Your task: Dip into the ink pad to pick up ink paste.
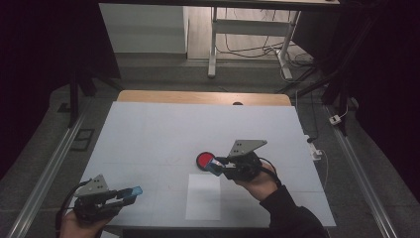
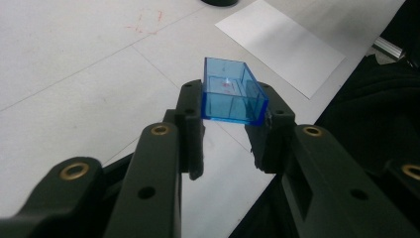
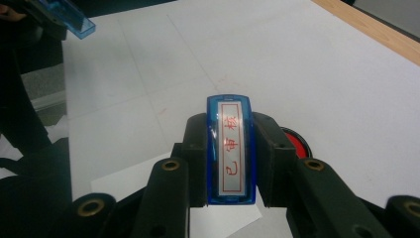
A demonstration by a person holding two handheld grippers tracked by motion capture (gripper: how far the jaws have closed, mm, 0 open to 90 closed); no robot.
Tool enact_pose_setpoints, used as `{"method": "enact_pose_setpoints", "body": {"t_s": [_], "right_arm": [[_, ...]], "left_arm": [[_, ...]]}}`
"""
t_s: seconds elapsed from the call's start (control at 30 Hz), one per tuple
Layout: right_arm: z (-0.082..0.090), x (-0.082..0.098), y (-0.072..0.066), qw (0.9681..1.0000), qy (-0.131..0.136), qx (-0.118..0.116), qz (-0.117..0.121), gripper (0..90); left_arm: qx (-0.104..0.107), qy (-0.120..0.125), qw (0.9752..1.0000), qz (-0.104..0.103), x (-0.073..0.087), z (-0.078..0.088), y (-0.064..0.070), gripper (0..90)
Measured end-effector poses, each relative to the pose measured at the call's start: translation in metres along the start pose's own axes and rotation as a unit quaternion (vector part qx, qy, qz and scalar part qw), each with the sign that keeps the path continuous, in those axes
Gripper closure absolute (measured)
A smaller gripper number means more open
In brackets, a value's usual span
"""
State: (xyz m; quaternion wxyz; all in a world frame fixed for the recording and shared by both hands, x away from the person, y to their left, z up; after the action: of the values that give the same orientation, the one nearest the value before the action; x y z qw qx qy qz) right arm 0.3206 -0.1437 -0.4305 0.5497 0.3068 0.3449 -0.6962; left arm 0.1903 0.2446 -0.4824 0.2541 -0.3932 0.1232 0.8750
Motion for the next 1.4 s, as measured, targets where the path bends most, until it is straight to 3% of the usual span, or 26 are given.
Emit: {"method": "enact_pose_setpoints", "body": {"t_s": [0.37,1.4], "right_arm": [[-0.008,0.002,0.019,0.9994,-0.017,0.021,-0.02,69.7],[-0.044,-0.008,0.064,0.9973,-0.046,0.03,-0.049,69.7]], "left_arm": [[0.0,-0.003,1.0,0.002,-0.001,-0.001,0.0,68.6],[-0.007,-0.006,1.0,0.003,-0.001,-0.001,0.0,68.6]]}}
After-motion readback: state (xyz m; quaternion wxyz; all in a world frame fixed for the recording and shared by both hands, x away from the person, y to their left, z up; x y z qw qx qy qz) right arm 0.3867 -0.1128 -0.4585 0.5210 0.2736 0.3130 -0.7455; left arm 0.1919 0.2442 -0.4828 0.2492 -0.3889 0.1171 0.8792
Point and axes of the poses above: each handheld gripper's, and its own axes: z roughly backward along the jaws, x roughly out of its underside, y roughly to its right, the point moved 1 cm from there along -z, roughly forward along the jaws, and after that the axes turned 15 degrees about -x, right-handed, at the moved point
